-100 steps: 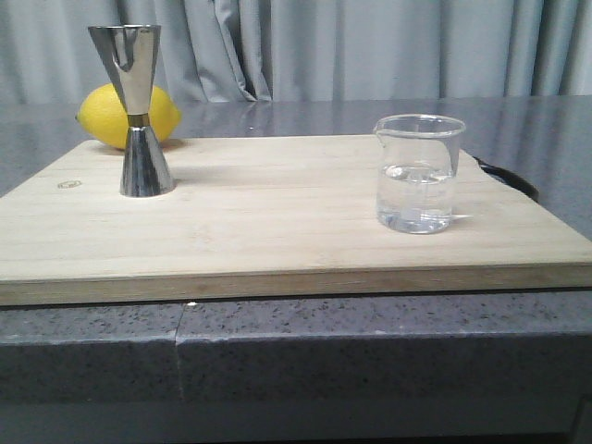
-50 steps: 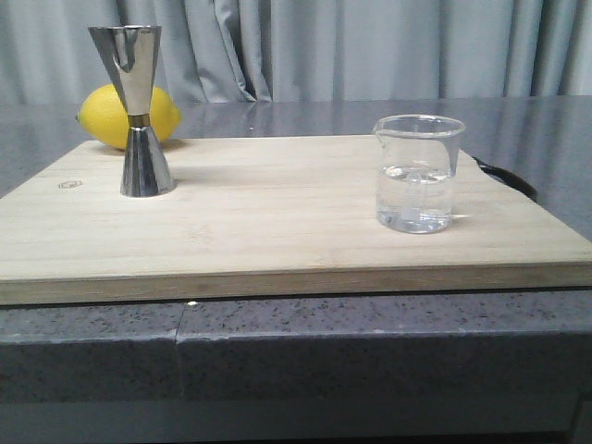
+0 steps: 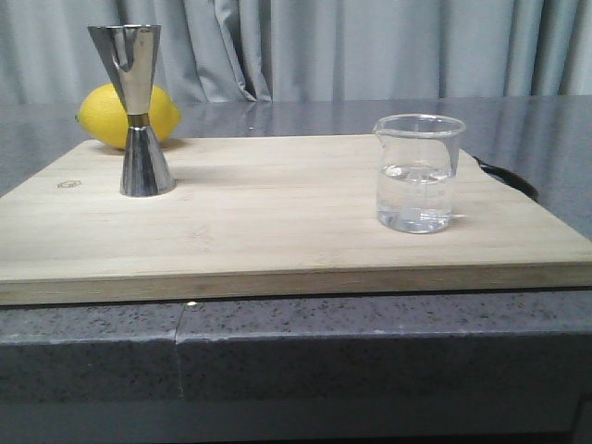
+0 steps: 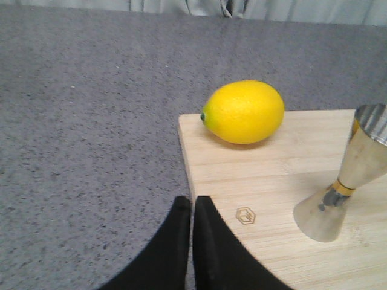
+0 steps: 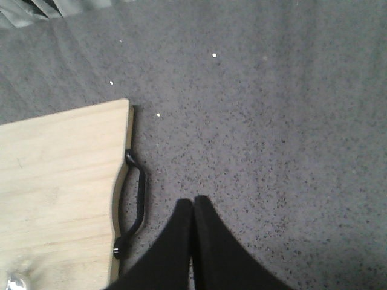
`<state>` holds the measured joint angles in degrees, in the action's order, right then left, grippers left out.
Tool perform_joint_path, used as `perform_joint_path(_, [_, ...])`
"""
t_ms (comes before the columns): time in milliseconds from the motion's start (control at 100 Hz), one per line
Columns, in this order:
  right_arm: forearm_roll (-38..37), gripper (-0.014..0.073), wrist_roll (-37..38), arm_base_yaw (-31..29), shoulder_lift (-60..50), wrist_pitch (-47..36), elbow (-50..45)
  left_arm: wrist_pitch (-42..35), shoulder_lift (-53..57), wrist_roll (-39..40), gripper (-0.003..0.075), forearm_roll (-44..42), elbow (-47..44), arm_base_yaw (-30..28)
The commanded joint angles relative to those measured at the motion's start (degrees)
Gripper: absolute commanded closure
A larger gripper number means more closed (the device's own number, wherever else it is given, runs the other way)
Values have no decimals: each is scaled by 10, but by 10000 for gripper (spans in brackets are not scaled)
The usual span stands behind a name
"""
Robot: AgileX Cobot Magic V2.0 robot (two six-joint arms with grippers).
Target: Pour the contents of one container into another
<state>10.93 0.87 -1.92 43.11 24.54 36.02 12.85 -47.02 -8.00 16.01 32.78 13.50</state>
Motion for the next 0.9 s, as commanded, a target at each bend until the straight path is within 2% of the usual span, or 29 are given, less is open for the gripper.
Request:
perform_joint_path(0, [2,657,-3,8,18,-43,22,-69,-17,-1,739,14,22,32])
perform_joint_path(320, [2,648,-13,43,38,-78,22,-170,-68,-1,719,-10,22,143])
perform_joint_path(440, [2,556,-13,44,38,-78,22,-179,-71,-1,584,-45,22,160])
perform_joint_path(560, [2,375,-14,44,38,-79,22,-183,-71,-1,379,-48,22,162])
perform_joint_path(630, [2,261,-23,46,38,-81,22,-186,-71,-1,285,-48,22,162])
perform_joint_path(700, [2,176,-25,49,38,-81,22,-186,-71,-1,231,-46,22,162])
perform_joint_path(750, [2,146,-35,53,38,-83,22,-186,-71,-1,219,-43,21,162])
perform_joint_path(890, [2,139,-67,79,37,-109,16,-196,-71,-1,218,-22,3,162])
